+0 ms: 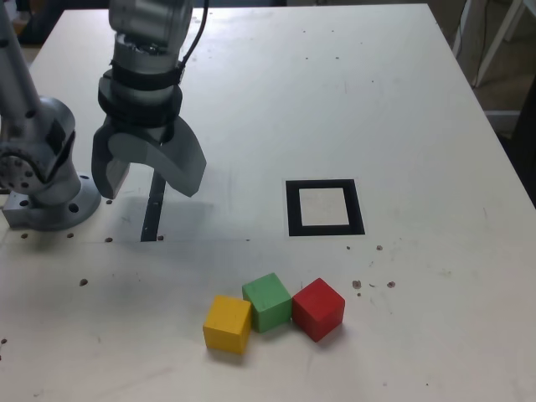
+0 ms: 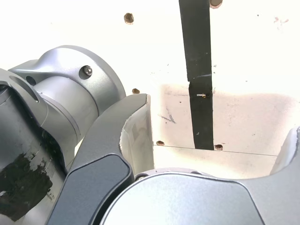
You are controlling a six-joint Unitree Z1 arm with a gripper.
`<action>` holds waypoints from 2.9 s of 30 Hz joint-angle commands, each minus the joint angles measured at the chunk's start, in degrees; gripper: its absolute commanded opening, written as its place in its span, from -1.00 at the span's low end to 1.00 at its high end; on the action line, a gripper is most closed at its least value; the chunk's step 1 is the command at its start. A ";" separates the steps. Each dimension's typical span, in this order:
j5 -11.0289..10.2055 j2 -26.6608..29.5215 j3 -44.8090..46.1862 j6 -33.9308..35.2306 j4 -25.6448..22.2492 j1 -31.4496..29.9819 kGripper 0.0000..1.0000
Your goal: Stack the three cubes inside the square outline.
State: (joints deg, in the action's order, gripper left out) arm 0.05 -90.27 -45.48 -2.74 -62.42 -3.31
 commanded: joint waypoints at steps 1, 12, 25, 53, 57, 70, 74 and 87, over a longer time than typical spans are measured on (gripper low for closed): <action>-0.09 0.45 0.22 0.02 0.16 -0.10 0.98; -0.15 0.63 0.78 -0.16 0.72 -0.10 0.98; -0.27 2.88 -2.35 0.48 -1.98 -0.52 0.95; 0.33 -10.33 -38.02 23.10 -20.86 -24.82 0.89; 1.88 -13.02 -43.00 29.79 -23.34 -27.48 0.90; 6.67 -25.30 -60.14 52.62 -30.71 -31.67 0.99; 6.88 -28.53 -63.81 57.73 -31.21 -31.67 0.99; 7.97 -34.35 -68.96 61.99 -30.63 -31.67 0.99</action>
State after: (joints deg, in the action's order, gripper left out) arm 7.78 -124.13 -113.88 59.10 -92.45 -34.92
